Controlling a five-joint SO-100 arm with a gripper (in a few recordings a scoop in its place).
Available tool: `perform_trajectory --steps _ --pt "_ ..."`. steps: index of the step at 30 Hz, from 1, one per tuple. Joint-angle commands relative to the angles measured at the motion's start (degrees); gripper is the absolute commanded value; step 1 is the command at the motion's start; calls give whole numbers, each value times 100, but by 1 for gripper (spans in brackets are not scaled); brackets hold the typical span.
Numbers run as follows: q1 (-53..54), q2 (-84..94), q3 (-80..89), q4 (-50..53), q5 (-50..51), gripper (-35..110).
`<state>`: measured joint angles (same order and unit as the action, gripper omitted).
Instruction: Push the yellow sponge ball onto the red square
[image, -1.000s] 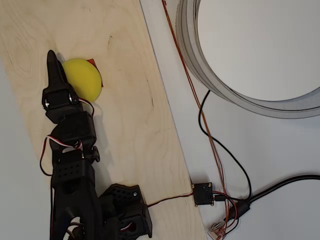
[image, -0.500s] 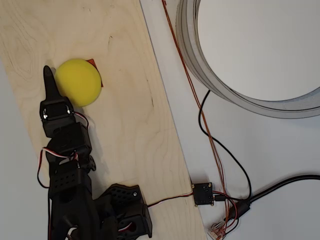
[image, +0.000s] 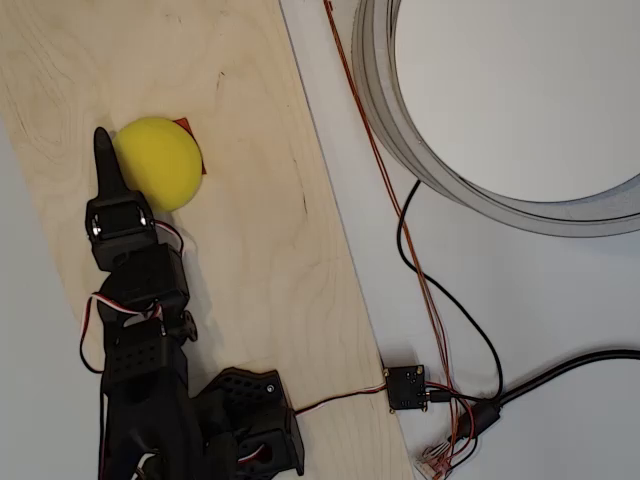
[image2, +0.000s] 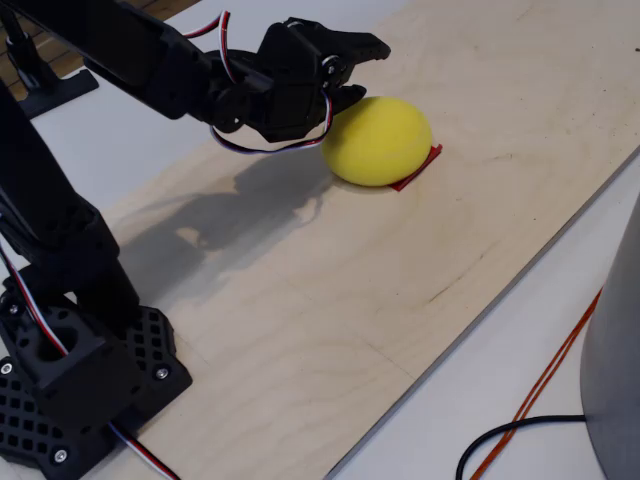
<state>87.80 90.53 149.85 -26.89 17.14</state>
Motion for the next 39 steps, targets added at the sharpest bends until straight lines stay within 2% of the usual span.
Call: perform_trajectory --steps 1,7,19,39 --pt "193 79 0 -123 -44 17" --pt "316 -79 -185 -132 -360 17" --pt "413 -598 -439 -97 -114 16" --pt "756 -519 -756 176 -1143 16"
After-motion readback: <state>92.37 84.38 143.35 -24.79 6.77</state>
